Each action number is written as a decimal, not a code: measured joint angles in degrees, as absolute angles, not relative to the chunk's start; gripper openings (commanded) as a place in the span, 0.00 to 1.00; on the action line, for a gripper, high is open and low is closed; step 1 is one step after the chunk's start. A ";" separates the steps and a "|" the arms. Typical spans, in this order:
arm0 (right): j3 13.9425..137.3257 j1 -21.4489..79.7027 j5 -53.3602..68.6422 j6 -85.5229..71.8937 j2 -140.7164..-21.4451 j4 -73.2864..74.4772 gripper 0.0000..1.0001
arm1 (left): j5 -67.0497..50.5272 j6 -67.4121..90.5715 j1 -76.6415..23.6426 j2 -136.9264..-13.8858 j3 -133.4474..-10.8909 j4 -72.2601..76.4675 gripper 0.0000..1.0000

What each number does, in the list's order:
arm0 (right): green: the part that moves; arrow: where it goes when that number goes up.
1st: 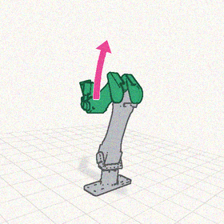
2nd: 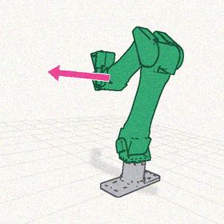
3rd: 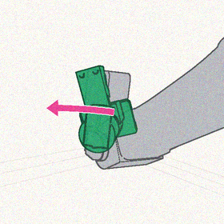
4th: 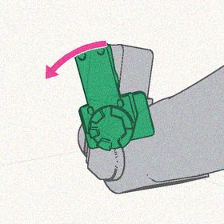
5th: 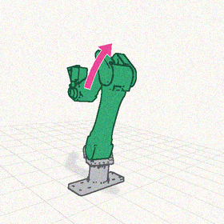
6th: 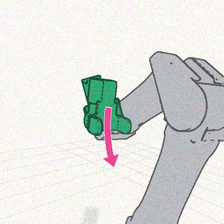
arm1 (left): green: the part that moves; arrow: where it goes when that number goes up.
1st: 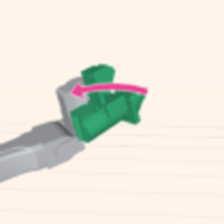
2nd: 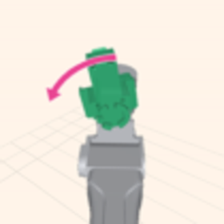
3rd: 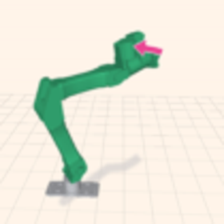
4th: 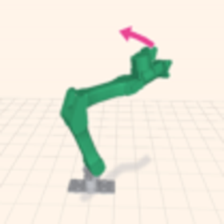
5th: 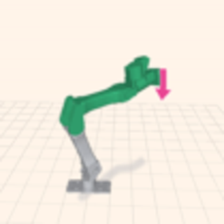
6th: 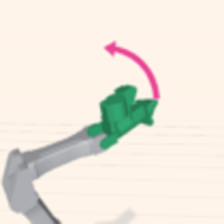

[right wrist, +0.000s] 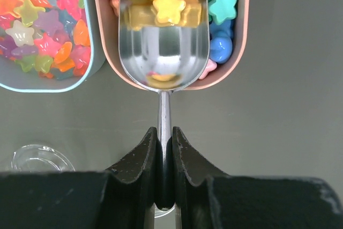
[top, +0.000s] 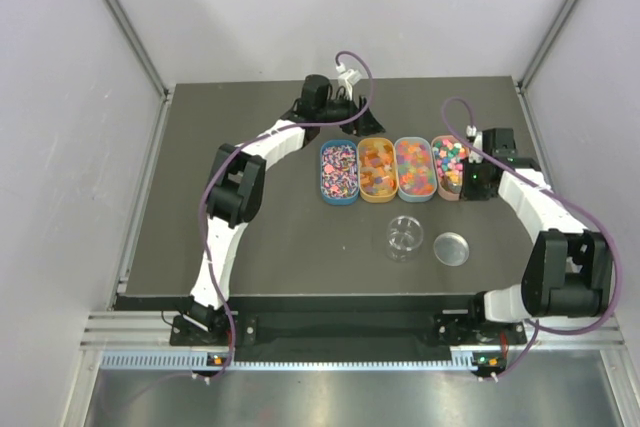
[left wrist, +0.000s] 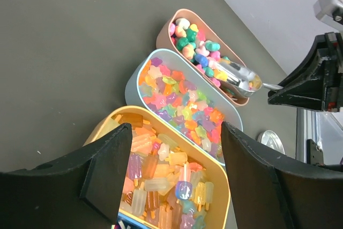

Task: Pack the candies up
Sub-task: Scoop the fake candies from the storage box.

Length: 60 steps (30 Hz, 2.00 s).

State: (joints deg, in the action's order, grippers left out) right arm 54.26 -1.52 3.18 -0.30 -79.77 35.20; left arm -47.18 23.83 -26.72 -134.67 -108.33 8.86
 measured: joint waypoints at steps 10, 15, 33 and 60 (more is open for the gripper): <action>52.90 -1.23 3.81 -1.83 -82.06 31.64 0.00 | -47.16 23.59 -26.72 -133.14 -105.62 8.86 0.71; 52.93 -1.17 4.16 -2.17 -84.36 29.52 0.00 | -47.13 23.59 -26.72 -132.70 -103.70 8.82 0.71; 50.22 -0.08 4.27 -2.81 -84.64 22.57 0.00 | -47.13 21.91 -26.81 -130.74 -100.29 7.38 0.70; 28.01 1.37 2.55 -3.11 -65.89 2.22 0.00 | -44.62 13.87 -28.47 -123.02 -96.55 -1.78 0.69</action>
State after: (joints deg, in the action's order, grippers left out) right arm 28.01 1.37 2.55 -3.11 -65.89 2.22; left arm -44.62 13.87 -28.47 -123.02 -96.55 -1.78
